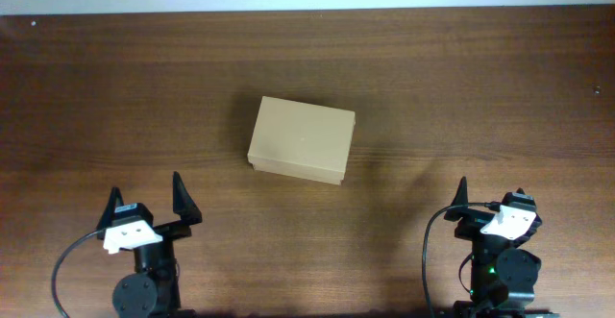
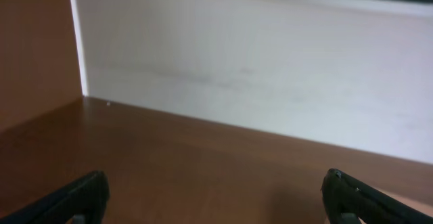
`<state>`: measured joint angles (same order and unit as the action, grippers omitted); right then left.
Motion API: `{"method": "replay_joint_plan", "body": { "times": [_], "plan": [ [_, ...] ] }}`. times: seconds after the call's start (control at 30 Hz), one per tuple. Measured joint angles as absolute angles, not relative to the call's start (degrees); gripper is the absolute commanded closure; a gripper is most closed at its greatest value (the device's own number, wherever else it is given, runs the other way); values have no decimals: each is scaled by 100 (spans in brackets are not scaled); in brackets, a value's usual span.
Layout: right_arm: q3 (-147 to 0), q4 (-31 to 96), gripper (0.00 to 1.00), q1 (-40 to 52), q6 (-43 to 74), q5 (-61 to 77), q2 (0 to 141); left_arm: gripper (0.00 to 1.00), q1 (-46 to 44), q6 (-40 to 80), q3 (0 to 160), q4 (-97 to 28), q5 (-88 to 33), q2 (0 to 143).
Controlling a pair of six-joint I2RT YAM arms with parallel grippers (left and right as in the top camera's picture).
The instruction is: Pack container
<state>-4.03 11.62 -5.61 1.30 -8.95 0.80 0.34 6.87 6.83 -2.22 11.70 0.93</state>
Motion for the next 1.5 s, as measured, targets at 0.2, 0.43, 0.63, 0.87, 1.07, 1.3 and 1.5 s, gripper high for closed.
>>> {"method": "replay_joint_plan", "body": {
  "times": [0.2, 0.43, 0.63, 0.87, 1.07, 1.3, 1.5],
  "plan": [
    [-403, 1162, 1, -561, 130, -895, 80, 0, 34, 690, 250, -231, 1146, 93],
    [-403, 1162, 1, -561, 132, -895, 80, 0, 34, 687, 75, -360, 1094, 89],
    [-403, 1162, 0, -561, 132, -895, 80, 0, 34, 687, 75, -360, 1090, 89],
    [-403, 1162, 1, -561, 130, -895, 80, 0, 34, 687, 75, -360, 1090, 89],
    [-403, 1162, 1, -561, 128, -897, 80, 0, 34, 687, 75, -360, 1090, 89],
    [-403, 1162, 1, -561, 132, -895, 80, 0, 34, 687, 75, -357, 1090, 89],
    [-403, 1162, 1, -561, 130, -895, 80, 0, 34, 687, 75, -357, 1090, 89]
  ]
}}
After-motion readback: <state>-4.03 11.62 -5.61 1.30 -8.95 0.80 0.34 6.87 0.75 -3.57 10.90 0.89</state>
